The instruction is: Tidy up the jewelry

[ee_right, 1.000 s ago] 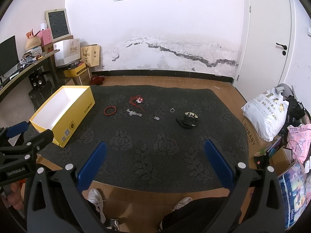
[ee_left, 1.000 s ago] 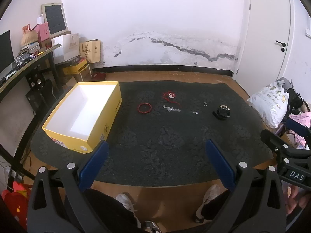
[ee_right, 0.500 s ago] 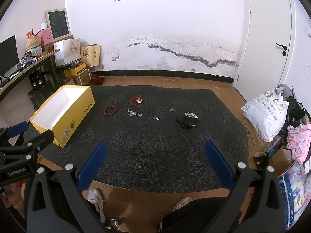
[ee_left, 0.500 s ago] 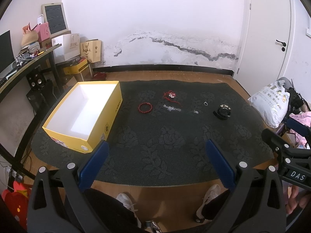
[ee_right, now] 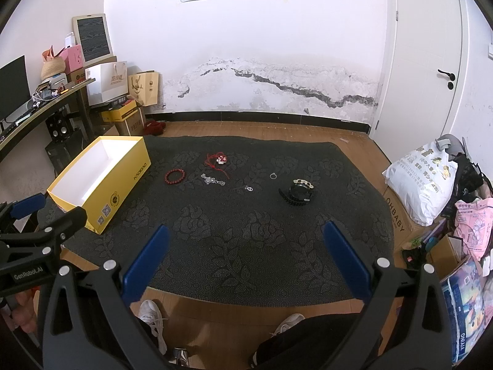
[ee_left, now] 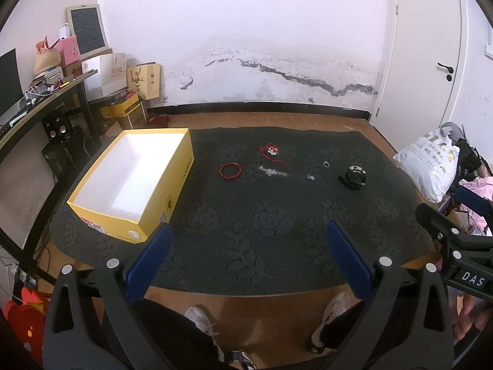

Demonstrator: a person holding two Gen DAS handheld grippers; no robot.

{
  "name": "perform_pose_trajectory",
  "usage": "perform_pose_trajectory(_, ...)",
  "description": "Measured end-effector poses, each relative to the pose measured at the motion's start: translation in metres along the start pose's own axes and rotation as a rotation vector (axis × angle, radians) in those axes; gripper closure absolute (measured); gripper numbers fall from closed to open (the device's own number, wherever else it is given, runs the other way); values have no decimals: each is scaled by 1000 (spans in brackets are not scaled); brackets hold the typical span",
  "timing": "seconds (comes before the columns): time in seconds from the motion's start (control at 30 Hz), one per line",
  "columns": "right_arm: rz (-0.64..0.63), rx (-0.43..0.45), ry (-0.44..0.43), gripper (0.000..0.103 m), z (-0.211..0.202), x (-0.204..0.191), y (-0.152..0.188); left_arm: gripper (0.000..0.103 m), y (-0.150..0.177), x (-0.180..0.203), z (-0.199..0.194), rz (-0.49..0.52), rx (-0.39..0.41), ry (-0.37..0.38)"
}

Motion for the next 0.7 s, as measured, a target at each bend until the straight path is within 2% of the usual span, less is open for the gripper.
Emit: perform_pose_trajectory(0.7, -10, 5, 6, 6, 2, 0, -2, 6, 1, -1, 3, -5, -5, 0)
Point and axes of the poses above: each gripper's, at about its wrist camera, not at the fingertips, and z roughly the way its jaws point, x to its right, y to its underside, the point moved 7 cm from there along z, roughly the way its jaws point, and after that the axes turned 6 degrees about x, right-handed, at the moved point
